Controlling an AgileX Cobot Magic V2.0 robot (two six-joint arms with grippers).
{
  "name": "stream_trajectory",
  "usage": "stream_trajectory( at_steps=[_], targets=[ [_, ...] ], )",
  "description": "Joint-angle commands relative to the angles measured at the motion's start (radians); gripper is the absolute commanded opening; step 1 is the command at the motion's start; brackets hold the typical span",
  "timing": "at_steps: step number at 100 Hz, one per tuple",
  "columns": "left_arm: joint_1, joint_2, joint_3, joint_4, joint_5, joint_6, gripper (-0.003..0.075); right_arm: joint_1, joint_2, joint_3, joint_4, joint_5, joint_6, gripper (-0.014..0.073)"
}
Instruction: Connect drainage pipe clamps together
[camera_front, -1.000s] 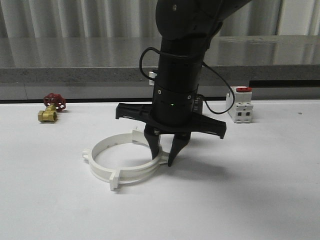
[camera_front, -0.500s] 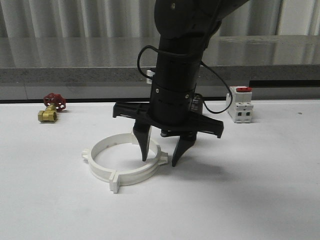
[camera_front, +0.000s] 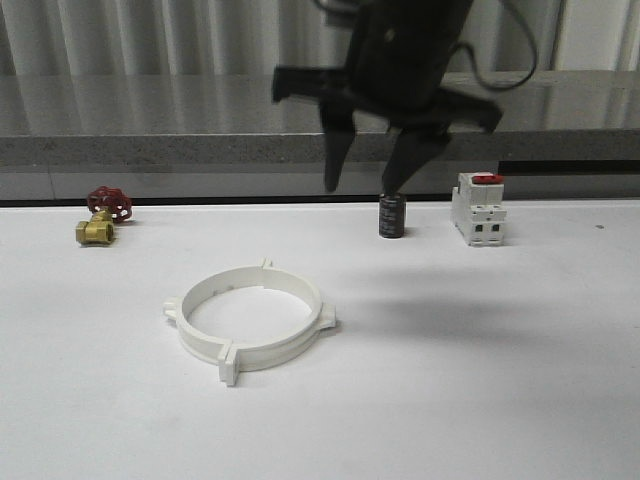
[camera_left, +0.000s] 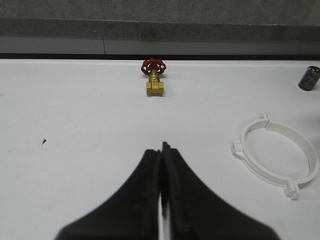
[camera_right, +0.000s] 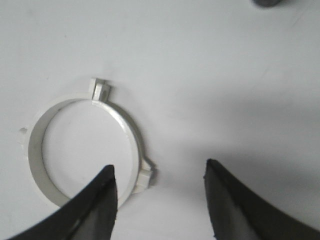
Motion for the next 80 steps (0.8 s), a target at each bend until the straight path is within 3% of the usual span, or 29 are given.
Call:
stream_trajectory(
  at_steps=[1, 40, 59, 80],
  targets=[
    [0.002, 0.007, -0.024, -0.011, -0.079, 0.0, -0.0021, -0.049, -0.139, -0.021, -0.02, 0.014, -0.098, 0.0409],
    [0.002, 0.007, -0.024, -0.011, -0.079, 0.0, -0.0021, -0.309, -0.596, 0.164, -0.095, 0.103, -0.342, 0.0409],
    [0.002, 0.007, -0.024, -0.011, -0.079, 0.0, -0.0021, -0.425, -0.829, 0.297, -0.095, 0.097, -0.347, 0.0409],
    [0.002, 0.007, -0.024, -0.011, -0.079, 0.0, -0.0021, -0.437, -1.07, 0.483, -0.095, 0.122, -0.346, 0.0402]
  ],
)
